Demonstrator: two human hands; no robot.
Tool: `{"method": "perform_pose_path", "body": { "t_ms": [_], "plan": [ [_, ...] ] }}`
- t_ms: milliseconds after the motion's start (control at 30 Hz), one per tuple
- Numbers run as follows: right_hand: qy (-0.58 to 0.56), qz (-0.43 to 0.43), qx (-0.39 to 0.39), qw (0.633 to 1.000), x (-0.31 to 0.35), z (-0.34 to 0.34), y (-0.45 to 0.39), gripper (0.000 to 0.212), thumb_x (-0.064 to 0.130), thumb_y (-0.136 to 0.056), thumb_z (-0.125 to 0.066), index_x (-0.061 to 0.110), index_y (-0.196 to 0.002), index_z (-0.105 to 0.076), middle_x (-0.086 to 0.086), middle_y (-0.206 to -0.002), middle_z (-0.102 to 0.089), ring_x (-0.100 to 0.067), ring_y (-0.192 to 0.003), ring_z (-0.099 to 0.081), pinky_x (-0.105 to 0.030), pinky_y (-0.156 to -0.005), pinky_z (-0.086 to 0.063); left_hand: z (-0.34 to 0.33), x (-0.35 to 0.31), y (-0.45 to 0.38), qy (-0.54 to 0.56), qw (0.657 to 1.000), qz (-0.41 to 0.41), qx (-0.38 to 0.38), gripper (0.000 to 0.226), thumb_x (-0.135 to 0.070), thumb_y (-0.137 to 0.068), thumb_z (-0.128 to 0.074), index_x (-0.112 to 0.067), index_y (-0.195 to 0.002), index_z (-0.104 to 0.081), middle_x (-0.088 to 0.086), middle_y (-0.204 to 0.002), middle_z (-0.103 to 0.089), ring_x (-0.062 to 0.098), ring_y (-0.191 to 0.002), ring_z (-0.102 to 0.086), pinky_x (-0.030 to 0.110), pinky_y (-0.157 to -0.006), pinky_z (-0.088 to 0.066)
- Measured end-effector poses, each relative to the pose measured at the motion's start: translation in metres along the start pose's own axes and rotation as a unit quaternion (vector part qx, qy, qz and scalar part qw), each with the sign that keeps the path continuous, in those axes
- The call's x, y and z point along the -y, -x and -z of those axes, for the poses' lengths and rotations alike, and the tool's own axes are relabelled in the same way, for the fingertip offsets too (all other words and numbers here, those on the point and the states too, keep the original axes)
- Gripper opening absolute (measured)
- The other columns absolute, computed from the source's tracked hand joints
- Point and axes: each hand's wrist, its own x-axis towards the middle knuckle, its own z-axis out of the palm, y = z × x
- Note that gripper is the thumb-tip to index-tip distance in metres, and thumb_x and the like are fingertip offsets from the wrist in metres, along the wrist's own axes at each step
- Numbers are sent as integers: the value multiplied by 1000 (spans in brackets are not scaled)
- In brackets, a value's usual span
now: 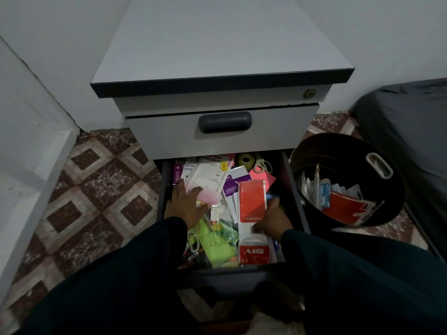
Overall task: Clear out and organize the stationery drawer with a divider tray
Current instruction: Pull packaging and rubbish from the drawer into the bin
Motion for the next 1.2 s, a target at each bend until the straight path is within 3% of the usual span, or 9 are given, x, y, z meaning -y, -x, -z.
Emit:
{"method": "perform_pose_path", "body": {
  "t_ms": [133, 300, 367, 467, 567, 733, 933, 1033, 1200],
  "plan": [
    [6, -4, -9, 1000, 1, 9, -9, 69, 0, -67, -75, 3, -127, -41, -13, -119, -59, -30, -111, -57, -38, -93, -50, -6, 1, 1, -42, 997, 0, -59, 44, -45, -93, -48, -10, -120, -49, 12, -135, -41, 30, -124, -38, 40, -97, -37],
    [-49, -2, -22, 999, 3, 20, -10, 34, -9, -76, -61, -1, -109, -61, -19, -109, -65, -33, -102, -61, -41, -90, -52, 0, -1, 1, -54, 995, 15, -88, 38, -40, -95, -46, -6, -112, -51, 13, -121, -52, 29, -110, -51, 39, -88, -42],
    [-79, -7, -27, 996, 3, 24, -11, 27, -9, -78, -58, -4, -104, -64, -20, -104, -66, -32, -97, -62, -41, -87, -53, 1, 0, 0, 28, 995, 19, -97, 38, -34, -92, -55, -5, -116, -49, 15, -122, -51, 30, -110, -51, 40, -89, -45],
    [-124, 2, -25, 992, 8, 27, -8, 23, -10, -83, -55, -8, -104, -64, -21, -97, -64, -26, -85, -58, -33, -73, -48, 1, -1, 2, 67, 992, 7, -109, 57, -34, -93, -54, -16, -143, -33, 16, -142, -34, 33, -126, -39, 42, -99, -41],
    [-184, 20, -12, 983, 11, 22, -7, 26, -13, -81, -55, -7, -106, -62, -26, -108, -64, -29, -89, -59, -41, -86, -50, 0, -4, 4, 16, 999, -4, -37, 59, -45, -95, -45, -35, -148, -22, 11, -157, -10, 32, -140, -21, 42, -110, -29],
    [-133, 49, 5, 990, 12, 9, -11, 28, -9, -77, -64, -3, -105, -65, -22, -107, -67, -36, -100, -64, -46, -91, -52, -5, -7, 4, 9, 996, 1, -84, 43, -40, -92, -53, -22, -129, -42, 7, -133, -49, 28, -119, -43, 38, -93, -38],
    [-73, 68, -39, 994, 11, 6, -11, 41, -2, -75, -71, -2, -113, -57, -16, -113, -65, -30, -102, -62, -32, -82, -49, -1, -7, 6, 64, 993, 28, -94, 30, -27, -88, -61, -15, -112, -48, 10, -123, -46, 30, -104, -50, 36, -84, -43],
    [-98, 39, -47, 993, 11, 8, -10, 51, 0, -73, -74, 0, -116, -47, -14, -115, -60, -32, -105, -59, -35, -83, -48, 0, -9, 5, 77, 991, 45, -96, 42, -28, -83, -68, -13, -116, -47, 12, -125, -45, 30, -108, -50, 38, -88, -44],
    [-184, -9, -3, 983, 14, 14, -9, 39, -12, -69, -69, -5, -106, -58, -21, -109, -65, -36, -98, -63, -44, -86, -53, 0, -5, 2, 196, 972, 110, -67, 105, -33, -62, -87, -7, -140, -22, 17, -135, -47, 37, -123, -46, 47, -99, -43]
  ]
}}
